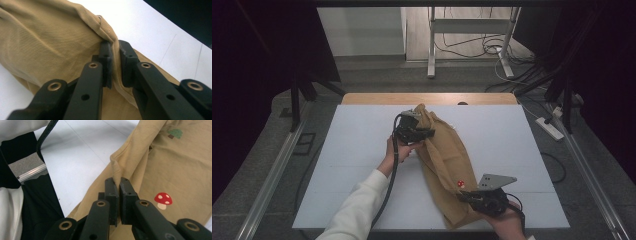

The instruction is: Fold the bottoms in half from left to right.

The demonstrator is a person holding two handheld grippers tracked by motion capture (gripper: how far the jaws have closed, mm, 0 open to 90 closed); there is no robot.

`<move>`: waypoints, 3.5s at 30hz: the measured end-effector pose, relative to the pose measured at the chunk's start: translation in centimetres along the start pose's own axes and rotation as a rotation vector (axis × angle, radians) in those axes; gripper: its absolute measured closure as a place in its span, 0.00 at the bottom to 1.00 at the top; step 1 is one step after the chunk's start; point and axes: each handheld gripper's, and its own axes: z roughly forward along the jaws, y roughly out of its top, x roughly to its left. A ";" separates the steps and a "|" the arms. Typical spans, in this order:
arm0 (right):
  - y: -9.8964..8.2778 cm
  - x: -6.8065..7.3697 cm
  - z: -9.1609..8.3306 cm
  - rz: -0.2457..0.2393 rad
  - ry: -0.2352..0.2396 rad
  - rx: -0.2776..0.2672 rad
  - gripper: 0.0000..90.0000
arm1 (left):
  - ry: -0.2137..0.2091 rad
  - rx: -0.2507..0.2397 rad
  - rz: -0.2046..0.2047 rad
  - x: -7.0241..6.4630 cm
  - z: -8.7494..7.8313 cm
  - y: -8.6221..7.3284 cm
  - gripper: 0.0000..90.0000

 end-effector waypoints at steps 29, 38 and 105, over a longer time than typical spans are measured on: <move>-0.8 -0.4 0.1 0.012 -0.009 0.037 0.96 | 0.007 0.051 -0.023 -0.2 3.2 -0.1 0.88; -0.9 -0.6 0.2 0.020 -0.008 0.047 0.95 | 0.003 0.058 -0.034 -0.2 4.0 -0.2 0.88; 2.9 -8.4 4.3 0.062 -0.266 0.139 0.47 | 0.073 0.063 0.079 -1.0 -7.1 -7.2 0.39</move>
